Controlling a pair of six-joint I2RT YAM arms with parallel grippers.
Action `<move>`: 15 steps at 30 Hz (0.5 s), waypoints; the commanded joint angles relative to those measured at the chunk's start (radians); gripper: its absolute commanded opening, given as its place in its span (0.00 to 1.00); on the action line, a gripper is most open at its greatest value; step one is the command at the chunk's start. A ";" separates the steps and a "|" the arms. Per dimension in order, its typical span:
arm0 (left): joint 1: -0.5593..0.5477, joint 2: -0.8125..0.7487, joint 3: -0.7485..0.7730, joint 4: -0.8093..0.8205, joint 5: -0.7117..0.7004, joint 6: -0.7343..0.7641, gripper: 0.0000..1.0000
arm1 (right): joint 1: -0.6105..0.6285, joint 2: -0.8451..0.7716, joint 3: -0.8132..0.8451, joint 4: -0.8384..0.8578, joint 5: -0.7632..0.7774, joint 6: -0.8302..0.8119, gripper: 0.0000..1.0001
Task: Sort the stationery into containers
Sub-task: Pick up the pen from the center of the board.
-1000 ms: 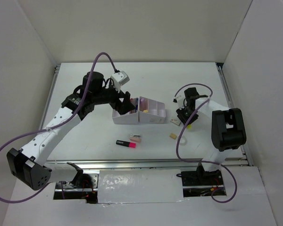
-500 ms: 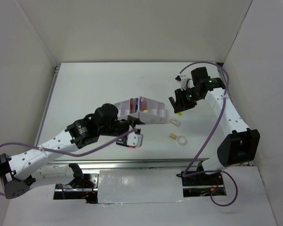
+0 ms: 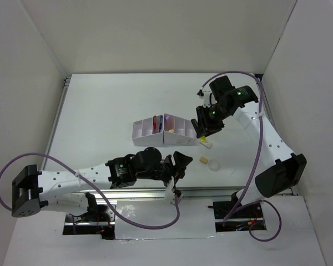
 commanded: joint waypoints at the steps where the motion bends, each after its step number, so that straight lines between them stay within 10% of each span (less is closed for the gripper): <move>1: -0.012 0.033 -0.008 0.279 -0.087 0.075 0.64 | 0.082 0.007 0.061 -0.084 0.087 0.057 0.00; 15: -0.012 0.194 -0.010 0.476 -0.271 0.122 0.69 | 0.200 0.044 0.090 -0.095 0.069 0.070 0.00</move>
